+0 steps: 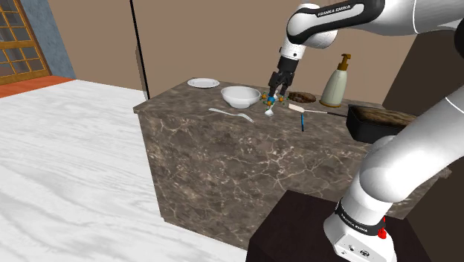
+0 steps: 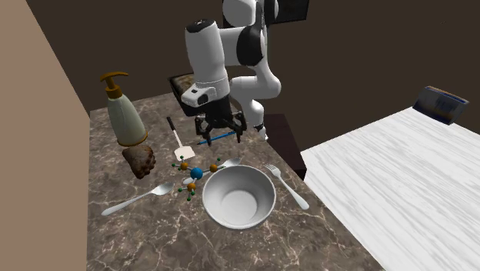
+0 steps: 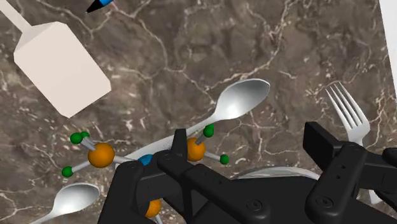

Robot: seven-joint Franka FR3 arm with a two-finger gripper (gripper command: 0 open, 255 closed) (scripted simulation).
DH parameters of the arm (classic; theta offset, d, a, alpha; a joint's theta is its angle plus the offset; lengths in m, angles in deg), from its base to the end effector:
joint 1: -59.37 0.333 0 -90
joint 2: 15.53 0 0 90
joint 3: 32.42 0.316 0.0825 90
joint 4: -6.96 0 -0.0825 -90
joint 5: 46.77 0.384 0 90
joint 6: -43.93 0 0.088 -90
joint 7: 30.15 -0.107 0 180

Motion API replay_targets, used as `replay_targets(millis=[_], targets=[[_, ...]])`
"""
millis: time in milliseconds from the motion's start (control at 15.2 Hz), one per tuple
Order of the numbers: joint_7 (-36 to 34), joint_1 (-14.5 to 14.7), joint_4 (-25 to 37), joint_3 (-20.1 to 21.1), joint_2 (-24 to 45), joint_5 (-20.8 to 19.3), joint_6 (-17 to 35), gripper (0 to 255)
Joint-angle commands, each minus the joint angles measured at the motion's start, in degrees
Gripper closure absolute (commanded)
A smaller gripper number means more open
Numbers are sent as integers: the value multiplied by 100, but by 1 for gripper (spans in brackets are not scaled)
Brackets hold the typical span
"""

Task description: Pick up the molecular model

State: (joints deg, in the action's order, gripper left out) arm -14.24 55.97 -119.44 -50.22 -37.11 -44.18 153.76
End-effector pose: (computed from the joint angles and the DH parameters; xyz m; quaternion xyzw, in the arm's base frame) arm 0.4192 -0.1733 0.5315 -0.9954 0.0446 -0.0573 0.0631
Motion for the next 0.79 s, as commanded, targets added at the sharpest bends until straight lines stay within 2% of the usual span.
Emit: replay_targets(millis=[0, 462, 726], targets=[[301, 5, 264, -234, 381, 191, 173, 0], [1438, -63, 1371, -929, 1795, 1241, 431, 0], [1541, -72, 1134, -923, 1861, 1312, 712, 0]])
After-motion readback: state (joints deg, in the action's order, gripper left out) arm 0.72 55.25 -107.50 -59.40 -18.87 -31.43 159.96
